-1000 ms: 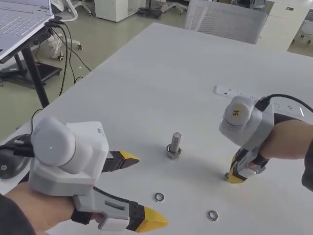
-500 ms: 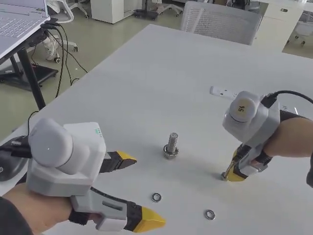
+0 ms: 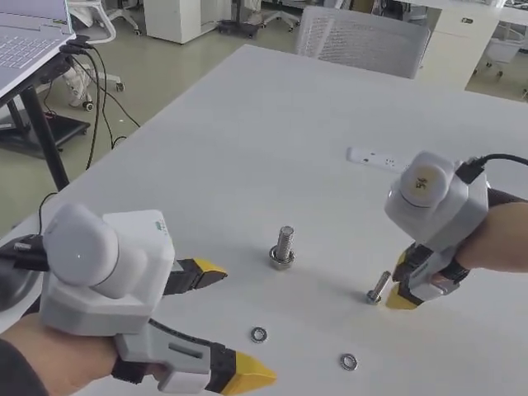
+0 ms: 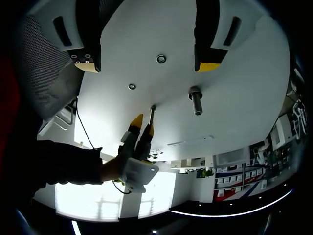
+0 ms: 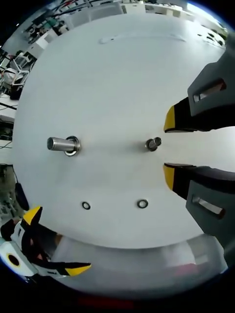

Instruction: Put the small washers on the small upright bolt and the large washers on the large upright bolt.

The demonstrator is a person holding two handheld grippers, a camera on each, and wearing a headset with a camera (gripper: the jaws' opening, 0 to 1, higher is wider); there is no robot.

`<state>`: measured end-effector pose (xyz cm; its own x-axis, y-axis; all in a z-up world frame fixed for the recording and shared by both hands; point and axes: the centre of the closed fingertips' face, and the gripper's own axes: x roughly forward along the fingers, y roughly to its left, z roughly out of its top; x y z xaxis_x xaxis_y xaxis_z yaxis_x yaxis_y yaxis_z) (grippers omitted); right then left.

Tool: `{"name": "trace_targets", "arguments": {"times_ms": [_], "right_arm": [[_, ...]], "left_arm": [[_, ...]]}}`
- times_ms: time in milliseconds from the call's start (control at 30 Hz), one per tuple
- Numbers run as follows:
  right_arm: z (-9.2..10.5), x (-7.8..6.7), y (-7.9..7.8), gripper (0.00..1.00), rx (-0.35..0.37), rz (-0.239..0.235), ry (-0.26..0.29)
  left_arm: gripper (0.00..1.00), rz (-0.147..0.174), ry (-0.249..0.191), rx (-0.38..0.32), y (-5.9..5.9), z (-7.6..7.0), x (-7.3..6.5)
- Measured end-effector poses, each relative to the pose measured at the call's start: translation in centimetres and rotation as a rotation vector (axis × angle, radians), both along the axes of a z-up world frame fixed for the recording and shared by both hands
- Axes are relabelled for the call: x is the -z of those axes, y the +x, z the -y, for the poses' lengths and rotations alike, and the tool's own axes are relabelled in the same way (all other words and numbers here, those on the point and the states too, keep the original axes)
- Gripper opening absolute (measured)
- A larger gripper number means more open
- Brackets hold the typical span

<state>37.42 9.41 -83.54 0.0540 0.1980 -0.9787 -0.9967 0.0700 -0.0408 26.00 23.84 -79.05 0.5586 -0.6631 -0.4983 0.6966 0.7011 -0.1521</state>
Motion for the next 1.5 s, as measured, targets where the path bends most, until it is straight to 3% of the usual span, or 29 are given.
{"name": "trace_targets", "arguments": {"times_ms": [267, 567, 1167, 1500], "right_arm": [[0.5, 0.1, -0.6, 0.27, 0.013, -0.007, 0.012], [0.6, 0.2, -2.5, 0.27, -0.002, -0.008, 0.016], [-1.8, 1.7, -7.2, 0.26, -0.059, -0.066, 0.049], [-3.2, 2.9, -8.8, 0.24, -0.094, -0.085, 0.053]], "left_arm": [[0.78, 0.001, 0.001, 0.002, 0.0, 0.0, 0.0], [0.78, 0.001, 0.002, 0.006, -0.2, -0.1, 0.1], [0.78, 0.007, 0.004, 0.010, -0.4, -0.1, 0.0], [0.77, 0.012, 0.004, 0.012, -0.4, -0.1, -0.1]]}}
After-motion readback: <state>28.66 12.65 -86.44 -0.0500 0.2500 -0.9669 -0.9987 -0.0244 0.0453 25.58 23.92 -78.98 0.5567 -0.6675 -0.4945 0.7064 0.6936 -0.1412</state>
